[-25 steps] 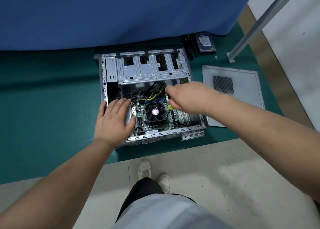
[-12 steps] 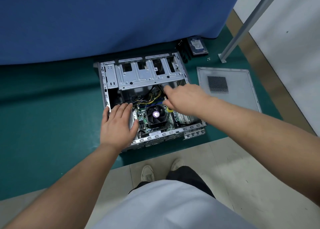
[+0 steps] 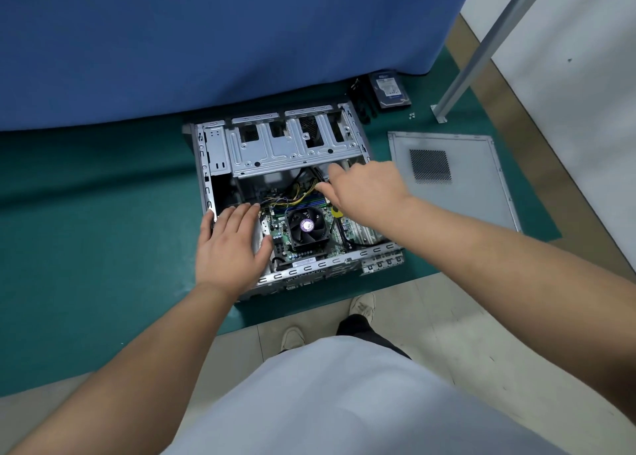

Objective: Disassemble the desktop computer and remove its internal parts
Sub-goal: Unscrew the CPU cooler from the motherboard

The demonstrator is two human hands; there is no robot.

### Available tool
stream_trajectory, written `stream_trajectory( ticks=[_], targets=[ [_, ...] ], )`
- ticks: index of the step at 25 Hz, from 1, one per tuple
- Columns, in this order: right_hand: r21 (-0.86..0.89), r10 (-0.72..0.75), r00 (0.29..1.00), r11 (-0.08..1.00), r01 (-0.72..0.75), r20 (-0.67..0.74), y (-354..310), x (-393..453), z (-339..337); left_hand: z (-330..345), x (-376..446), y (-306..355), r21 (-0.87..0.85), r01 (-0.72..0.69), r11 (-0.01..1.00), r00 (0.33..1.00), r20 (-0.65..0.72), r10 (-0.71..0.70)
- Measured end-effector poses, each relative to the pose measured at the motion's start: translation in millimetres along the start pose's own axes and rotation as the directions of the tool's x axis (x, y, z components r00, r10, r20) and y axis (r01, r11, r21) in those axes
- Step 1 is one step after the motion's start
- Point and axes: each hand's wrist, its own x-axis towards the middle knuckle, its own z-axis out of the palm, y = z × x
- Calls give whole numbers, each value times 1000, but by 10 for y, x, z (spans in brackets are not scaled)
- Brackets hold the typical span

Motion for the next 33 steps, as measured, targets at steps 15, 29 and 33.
stream_trajectory(
  ticks=[15,29,33],
  targets=[
    [147,-335,920,939,310,205,196,24,-68,17,7,0,-4,1,1000,1000,7,-1],
    [347,-278,904,924,159,326,372,52,-140,-33,5,26,-18,4,1000,1000,15,-4],
    [175,33,964,981,-82,266,271,-6,-64,-41,3,30,-24,9,1000,1000,18,-9]
  ],
)
